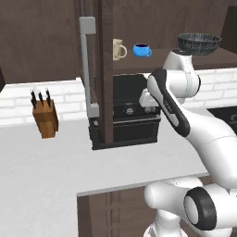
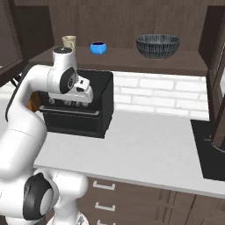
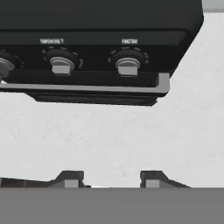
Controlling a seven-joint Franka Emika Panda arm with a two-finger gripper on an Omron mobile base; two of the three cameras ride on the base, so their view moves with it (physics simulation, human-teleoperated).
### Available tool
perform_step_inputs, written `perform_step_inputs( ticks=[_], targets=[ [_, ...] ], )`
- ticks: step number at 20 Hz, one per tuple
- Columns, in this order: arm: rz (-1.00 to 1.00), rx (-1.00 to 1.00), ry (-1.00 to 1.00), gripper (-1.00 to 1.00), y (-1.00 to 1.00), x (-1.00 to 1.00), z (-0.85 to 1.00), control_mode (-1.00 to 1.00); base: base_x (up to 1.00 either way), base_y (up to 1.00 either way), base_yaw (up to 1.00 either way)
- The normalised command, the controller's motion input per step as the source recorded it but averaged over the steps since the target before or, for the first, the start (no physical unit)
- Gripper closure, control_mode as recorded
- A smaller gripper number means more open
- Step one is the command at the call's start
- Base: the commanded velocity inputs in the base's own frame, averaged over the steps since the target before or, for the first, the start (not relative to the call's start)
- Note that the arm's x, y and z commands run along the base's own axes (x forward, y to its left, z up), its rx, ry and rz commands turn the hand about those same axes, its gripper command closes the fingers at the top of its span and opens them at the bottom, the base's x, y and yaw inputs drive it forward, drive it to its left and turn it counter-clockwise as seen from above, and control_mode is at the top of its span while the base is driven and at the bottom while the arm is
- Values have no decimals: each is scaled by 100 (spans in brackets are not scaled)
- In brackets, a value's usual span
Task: Gather all objects into one cabinet and sort the glasses and bowls to opposite sides.
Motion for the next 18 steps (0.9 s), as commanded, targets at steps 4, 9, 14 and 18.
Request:
perform_step_inputs(
  ticks=[4, 9, 14, 18],
  targets=[
    [0, 2, 0, -100, 0, 0, -3, -100, 0, 0, 0],
    [0, -1, -7, -100, -6, -22, -22, -100, 0, 0, 0],
    [0, -15, -32, -100, -3, -35, 6, -100, 0, 0, 0],
    [0, -21, -47, -100, -7, -35, 39, -100, 0, 0, 0]
  ],
)
